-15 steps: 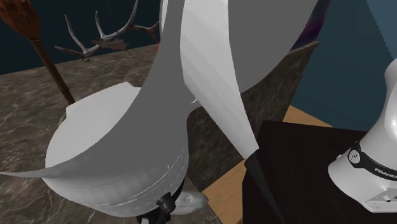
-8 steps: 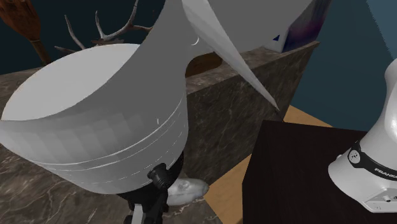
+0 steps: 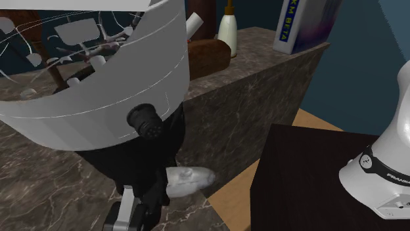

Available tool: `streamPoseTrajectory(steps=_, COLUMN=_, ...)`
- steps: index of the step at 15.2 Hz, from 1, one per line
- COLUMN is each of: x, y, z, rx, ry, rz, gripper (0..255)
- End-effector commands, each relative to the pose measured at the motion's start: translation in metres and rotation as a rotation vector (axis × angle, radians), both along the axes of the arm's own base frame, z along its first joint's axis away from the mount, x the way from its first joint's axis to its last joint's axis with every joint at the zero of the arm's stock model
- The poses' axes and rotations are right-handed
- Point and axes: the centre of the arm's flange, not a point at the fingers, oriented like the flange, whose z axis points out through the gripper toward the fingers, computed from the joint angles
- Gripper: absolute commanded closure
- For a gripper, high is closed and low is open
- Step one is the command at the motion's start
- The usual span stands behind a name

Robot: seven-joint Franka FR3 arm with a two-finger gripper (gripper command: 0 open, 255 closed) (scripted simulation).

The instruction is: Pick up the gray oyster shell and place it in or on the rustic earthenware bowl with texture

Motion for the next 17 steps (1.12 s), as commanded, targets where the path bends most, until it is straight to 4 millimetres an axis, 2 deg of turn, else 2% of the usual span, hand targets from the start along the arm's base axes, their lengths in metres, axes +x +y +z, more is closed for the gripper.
streamPoseTrajectory(steps=1, x=-0.001, y=-0.001, z=0.01, rx=0.0, ry=0.0, rz=0.0, gripper=255)
streamPoseTrajectory(steps=16, x=-0.001, y=-0.001, z=0.085, rx=0.0, ry=0.0, rz=0.0, gripper=255)
streamPoseTrajectory(steps=17, x=0.01, y=-0.009, z=0.085, rx=0.0, ry=0.0, rz=0.0, gripper=255)
